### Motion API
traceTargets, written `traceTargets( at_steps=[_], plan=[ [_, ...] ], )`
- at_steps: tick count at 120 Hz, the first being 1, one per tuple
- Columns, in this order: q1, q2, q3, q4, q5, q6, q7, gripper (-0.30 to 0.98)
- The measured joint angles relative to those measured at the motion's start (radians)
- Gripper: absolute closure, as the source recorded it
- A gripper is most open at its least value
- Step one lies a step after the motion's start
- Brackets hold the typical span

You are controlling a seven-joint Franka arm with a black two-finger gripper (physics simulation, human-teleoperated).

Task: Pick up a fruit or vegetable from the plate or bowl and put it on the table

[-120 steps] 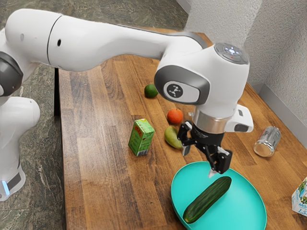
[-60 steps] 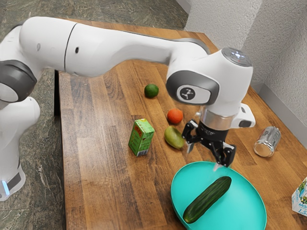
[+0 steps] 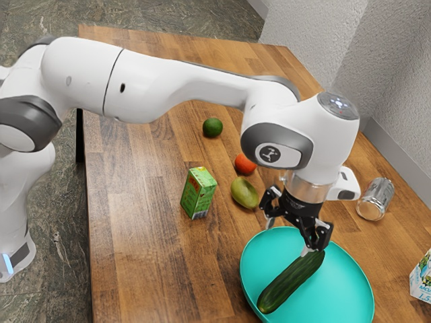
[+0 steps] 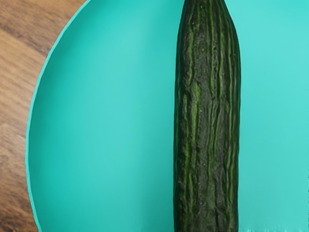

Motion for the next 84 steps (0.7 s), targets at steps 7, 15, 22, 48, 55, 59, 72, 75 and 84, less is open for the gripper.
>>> traceTargets(
  at_steps=[7, 15, 22, 48, 55, 59, 72, 75, 84],
  plan=[
    [0.003, -0.011, -0.003, -0.001, -0.006, 0.009, 0.002, 0.02],
    [0.016, -0.028, -0.004, -0.002, -0.022, 0.017, 0.004, 0.02],
    [0.020, -0.037, -0.005, -0.002, -0.034, 0.023, 0.006, 0.02],
    [0.057, -0.051, -0.053, -0.004, -0.051, 0.038, 0.012, 0.02],
    [0.062, -0.060, -0.059, -0.004, -0.052, 0.043, 0.013, 0.02],
    [0.063, -0.066, -0.061, -0.004, -0.053, 0.047, 0.013, 0.02],
    [0.077, -0.079, -0.074, -0.003, -0.056, 0.057, 0.015, 0.02],
    [0.084, -0.083, -0.078, -0.003, -0.059, 0.059, 0.015, 0.02],
    [0.093, -0.092, -0.083, -0.004, -0.067, 0.063, 0.016, 0.02]
  ],
)
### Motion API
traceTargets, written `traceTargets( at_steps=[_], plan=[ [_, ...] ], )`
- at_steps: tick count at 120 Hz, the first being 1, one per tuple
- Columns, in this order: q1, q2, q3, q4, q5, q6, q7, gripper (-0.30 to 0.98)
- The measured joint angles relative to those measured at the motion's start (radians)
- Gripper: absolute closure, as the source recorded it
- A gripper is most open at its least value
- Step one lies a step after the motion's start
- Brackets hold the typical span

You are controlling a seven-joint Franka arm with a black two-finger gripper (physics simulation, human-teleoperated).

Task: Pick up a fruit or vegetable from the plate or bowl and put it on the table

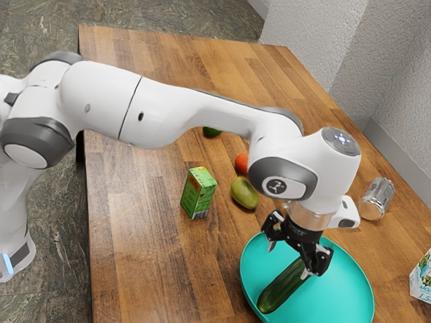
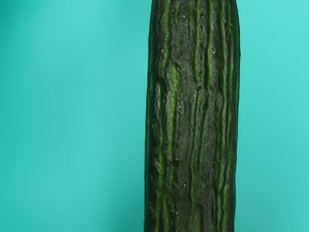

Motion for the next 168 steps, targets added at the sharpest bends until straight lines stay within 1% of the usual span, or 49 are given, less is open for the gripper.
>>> traceTargets(
  at_steps=[38, 60, 78, 138, 168],
  plan=[
    [0.004, -0.039, -0.003, -0.001, -0.031, 0.017, 0.003, 0.02],
    [0.013, -0.047, -0.008, -0.001, -0.036, 0.028, 0.004, 0.02],
    [0.052, -0.052, -0.041, -0.002, -0.041, 0.033, 0.005, 0.02],
    [0.066, -0.081, -0.050, -0.001, -0.066, 0.036, 0.004, 0.03],
    [0.067, -0.081, -0.052, -0.001, -0.070, 0.034, 0.004, 0.17]
  ],
)
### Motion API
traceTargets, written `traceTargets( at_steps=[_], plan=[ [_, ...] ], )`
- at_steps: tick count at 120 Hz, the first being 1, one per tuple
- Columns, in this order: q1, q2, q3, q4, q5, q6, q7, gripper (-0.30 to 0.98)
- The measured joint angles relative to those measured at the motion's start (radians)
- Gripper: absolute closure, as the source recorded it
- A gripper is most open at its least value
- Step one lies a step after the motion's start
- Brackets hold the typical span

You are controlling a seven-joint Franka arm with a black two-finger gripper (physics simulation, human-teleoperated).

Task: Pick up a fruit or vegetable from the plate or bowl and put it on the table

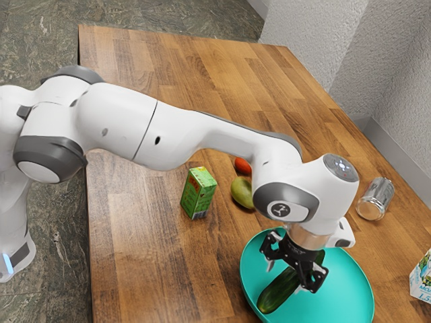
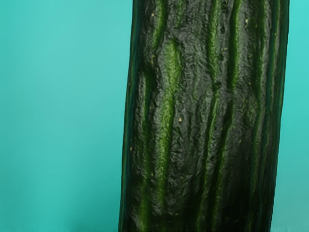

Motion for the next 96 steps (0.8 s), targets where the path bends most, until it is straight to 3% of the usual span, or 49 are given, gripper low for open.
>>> traceTargets(
  at_steps=[96],
  plan=[
    [0.000, 0.000, 0.008, 0.023, 0.002, -0.038, -0.005, 0.43]
  ],
)
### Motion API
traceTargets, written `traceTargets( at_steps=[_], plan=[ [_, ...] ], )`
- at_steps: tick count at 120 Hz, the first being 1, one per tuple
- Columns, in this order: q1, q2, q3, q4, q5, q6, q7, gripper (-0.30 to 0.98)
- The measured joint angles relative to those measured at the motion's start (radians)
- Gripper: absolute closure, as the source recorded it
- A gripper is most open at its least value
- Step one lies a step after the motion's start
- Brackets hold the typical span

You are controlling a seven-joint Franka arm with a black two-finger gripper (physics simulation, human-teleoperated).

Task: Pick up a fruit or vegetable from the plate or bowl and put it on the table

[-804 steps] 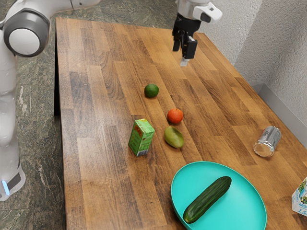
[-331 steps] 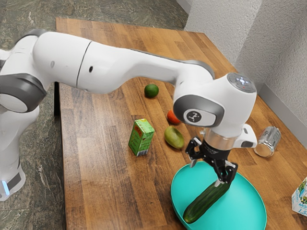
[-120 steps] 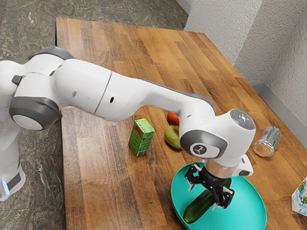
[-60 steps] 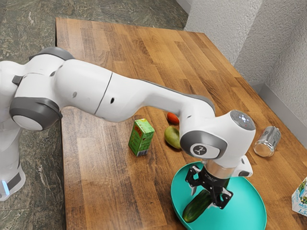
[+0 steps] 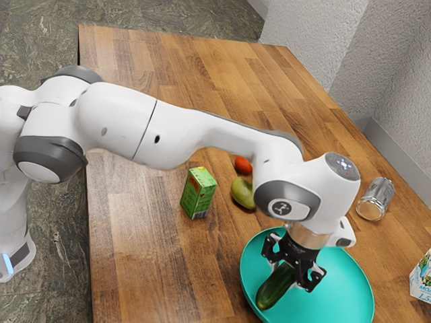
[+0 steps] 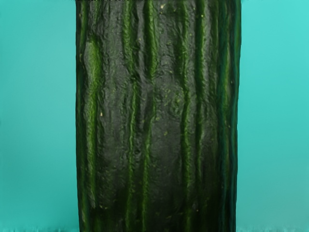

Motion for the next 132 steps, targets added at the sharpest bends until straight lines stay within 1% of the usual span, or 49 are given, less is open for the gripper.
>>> traceTargets(
  at_steps=[22, 50, 60, 86, 99, 118, 132],
  plan=[
    [0.000, 0.002, 0.040, 0.070, 0.005, -0.081, -0.002, 0.44],
    [0.000, 0.014, 0.117, 0.167, 0.061, -0.195, -0.003, 0.43],
    [-0.001, 0.017, 0.173, 0.196, 0.074, -0.240, -0.002, 0.42],
    [0.001, 0.019, 0.365, 0.218, 0.086, -0.323, -0.001, 0.42],
    [0.027, 0.019, 0.415, 0.217, 0.093, -0.352, -0.001, 0.42],
    [0.096, 0.027, 0.431, 0.216, 0.113, -0.381, 0.000, 0.42],
    [0.134, 0.031, 0.493, 0.215, 0.120, -0.399, 0.001, 0.42]
  ],
)
